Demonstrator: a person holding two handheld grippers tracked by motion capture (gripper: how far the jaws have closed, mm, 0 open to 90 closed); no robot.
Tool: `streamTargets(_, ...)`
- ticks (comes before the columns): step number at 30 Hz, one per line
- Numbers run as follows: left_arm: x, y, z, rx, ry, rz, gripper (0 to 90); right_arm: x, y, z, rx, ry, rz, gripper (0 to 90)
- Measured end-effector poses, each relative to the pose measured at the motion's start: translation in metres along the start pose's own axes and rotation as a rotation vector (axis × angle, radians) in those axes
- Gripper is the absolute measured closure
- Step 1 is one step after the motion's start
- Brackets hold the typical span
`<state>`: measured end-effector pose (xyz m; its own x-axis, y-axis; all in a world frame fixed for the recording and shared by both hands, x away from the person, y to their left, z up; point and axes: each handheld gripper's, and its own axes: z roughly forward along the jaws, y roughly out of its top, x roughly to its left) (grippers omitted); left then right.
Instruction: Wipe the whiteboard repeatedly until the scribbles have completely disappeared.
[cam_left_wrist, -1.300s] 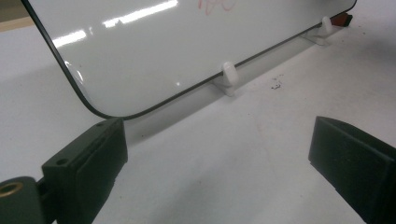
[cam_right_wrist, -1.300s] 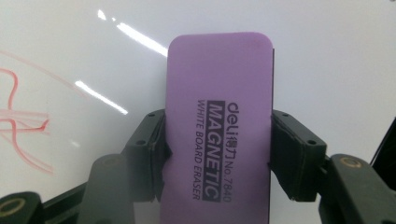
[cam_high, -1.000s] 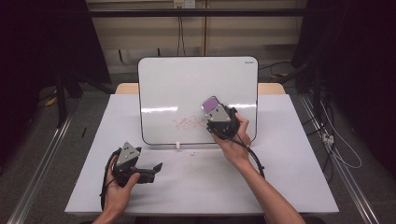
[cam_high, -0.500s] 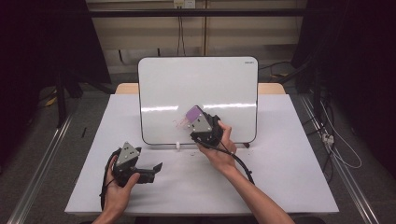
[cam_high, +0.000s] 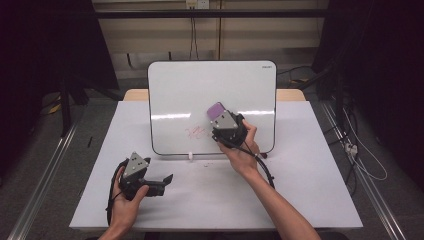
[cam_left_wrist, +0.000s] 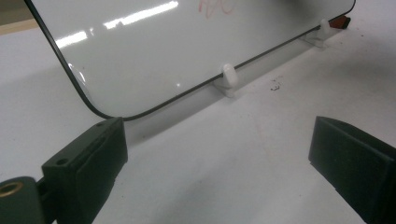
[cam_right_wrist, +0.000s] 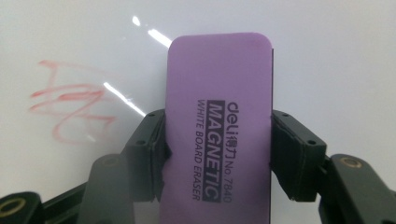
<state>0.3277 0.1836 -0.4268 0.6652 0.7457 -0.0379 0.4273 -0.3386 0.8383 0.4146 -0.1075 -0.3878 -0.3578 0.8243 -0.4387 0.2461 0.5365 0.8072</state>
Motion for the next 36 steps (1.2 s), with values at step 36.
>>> streamTargets(36, 0.0, 0.0, 0.0, -0.003, -0.002, 0.001, 4.4, 0.061, 0.007, 0.006, -0.01, 0.119, -0.07, 41.8)
